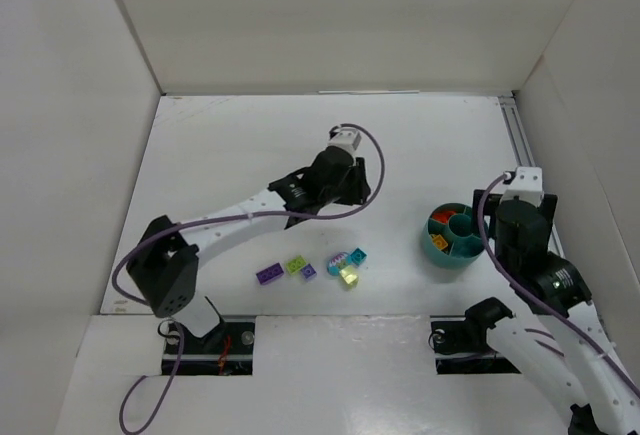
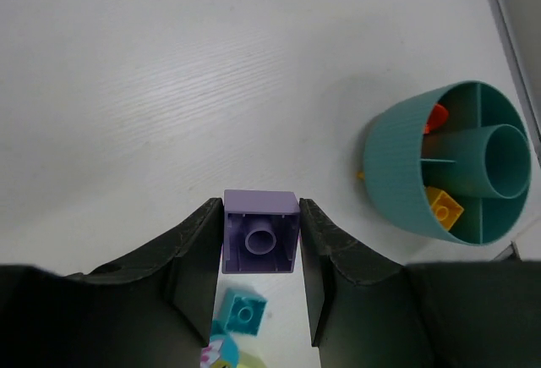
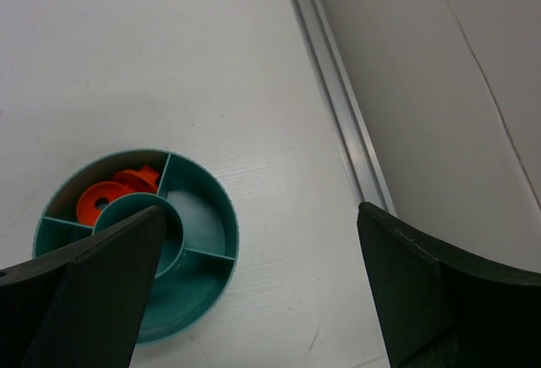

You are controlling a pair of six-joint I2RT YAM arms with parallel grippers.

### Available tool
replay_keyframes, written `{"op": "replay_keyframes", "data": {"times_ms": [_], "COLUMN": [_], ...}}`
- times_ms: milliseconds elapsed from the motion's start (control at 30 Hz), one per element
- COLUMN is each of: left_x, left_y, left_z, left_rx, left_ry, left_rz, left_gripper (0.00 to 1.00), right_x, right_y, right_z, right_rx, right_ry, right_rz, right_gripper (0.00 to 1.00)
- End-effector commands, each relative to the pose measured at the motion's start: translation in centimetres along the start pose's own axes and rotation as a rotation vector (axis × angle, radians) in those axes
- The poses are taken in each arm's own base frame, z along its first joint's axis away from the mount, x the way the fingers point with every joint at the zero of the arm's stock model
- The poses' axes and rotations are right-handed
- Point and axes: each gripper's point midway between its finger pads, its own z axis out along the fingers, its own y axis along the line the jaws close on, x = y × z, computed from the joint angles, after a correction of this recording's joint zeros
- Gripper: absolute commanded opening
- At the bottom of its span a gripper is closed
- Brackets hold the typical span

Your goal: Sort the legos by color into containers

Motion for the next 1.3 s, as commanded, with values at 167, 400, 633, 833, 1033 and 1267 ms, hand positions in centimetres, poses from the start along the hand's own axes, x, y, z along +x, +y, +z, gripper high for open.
{"op": "replay_keyframes", "data": {"times_ms": [167,400,633,833,1033,1267], "left_x": [-0.2,3.0,4.9,6.0,6.1,6.3], "left_y": [-15.2,-22.5,-27.1,-29.5,-29.6,-29.8], "left_z": [0.4,-0.5,1.5,4.0,4.2,3.9], "left_rx": [0.459,0.613,0.695,0.662,0.661,0.681], "left_ry": [0.002,-0.061,-0.034,-0.016,-0.013,0.000], "left_rz": [0.406,0.579,0.631,0.613,0.603,0.596], "left_gripper": [0.19,0.19,0.24,0.24,0.25,0.25], "right_x": [-2.1,-3.3,-4.1,-4.1,-4.1,-4.1], "right_y": [-3.0,-5.0,-7.2,-7.6,-7.1,-6.9], "right_z": [-1.9,-3.9,-6.2,-6.7,-6.5,-6.5], "right_rx": [0.087,0.092,0.099,0.091,0.072,0.063], "right_ry": [-0.053,-0.121,-0.190,-0.203,-0.203,-0.210], "right_rz": [0.084,0.161,0.219,0.214,0.201,0.207], "right_gripper": [1.00,1.00,1.00,1.00,1.00,1.00]}}
